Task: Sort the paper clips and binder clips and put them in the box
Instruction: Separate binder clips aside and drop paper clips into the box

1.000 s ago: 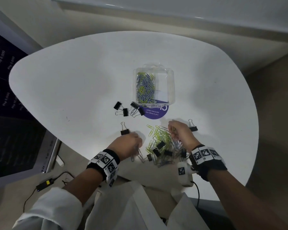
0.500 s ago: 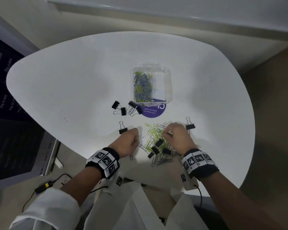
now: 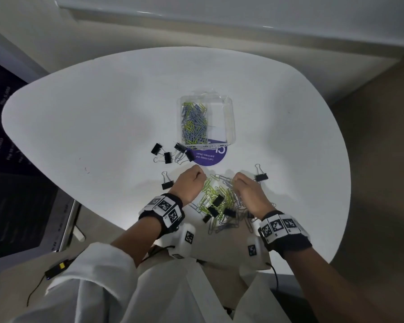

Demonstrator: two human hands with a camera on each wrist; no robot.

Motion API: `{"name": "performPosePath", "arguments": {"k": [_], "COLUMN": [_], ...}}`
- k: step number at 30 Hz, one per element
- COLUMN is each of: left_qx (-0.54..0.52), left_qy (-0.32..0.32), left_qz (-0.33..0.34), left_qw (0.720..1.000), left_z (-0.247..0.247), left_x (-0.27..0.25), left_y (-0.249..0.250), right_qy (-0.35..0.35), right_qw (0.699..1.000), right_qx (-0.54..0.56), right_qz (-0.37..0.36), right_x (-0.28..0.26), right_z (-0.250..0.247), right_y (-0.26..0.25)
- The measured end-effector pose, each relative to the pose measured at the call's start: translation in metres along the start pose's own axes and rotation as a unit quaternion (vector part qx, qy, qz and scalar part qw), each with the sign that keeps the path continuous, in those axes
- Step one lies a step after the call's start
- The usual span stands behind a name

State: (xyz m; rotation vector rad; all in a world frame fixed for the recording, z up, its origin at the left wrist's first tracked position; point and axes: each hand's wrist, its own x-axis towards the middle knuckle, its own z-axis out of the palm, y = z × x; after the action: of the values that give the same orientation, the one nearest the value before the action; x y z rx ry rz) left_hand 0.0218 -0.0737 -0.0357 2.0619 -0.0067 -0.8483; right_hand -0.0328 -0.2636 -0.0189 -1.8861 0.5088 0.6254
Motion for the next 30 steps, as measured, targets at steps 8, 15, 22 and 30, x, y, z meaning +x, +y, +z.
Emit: {"name": "performPosePath", "arguments": {"k": [8,15,22,30], "left_qx": [0.268,0.324,0.057,-0.1], "left_qy": [-0.039,-0.047,-0.006,0.102], "left_qz": [0.137,0.16,0.091,0.017], "left_qw": [0.953,0.931,0.994,0.99], "left_z": [0.01,0.015,-0.014,-0.077], "left_x": [0.019,0.02,0.011,0.061], "left_y": [-0.006,-0.016,-0.003,0.049], "right_qy": [0.016,0.01,0.019,0.046], "right_qw": [1.0,0.999,1.0,0.994], "right_qx": [-0.022,-0.035,0.011,0.088], "right_qz": [0.016,0.004,-0.011,-0.055], "right_x": [-0.007,-0.009,-0.002,0.04], "right_z": [-0.004,0.001,0.0,0.001], "right_y": [0.0,0.001,-0.011,-0.082]}}
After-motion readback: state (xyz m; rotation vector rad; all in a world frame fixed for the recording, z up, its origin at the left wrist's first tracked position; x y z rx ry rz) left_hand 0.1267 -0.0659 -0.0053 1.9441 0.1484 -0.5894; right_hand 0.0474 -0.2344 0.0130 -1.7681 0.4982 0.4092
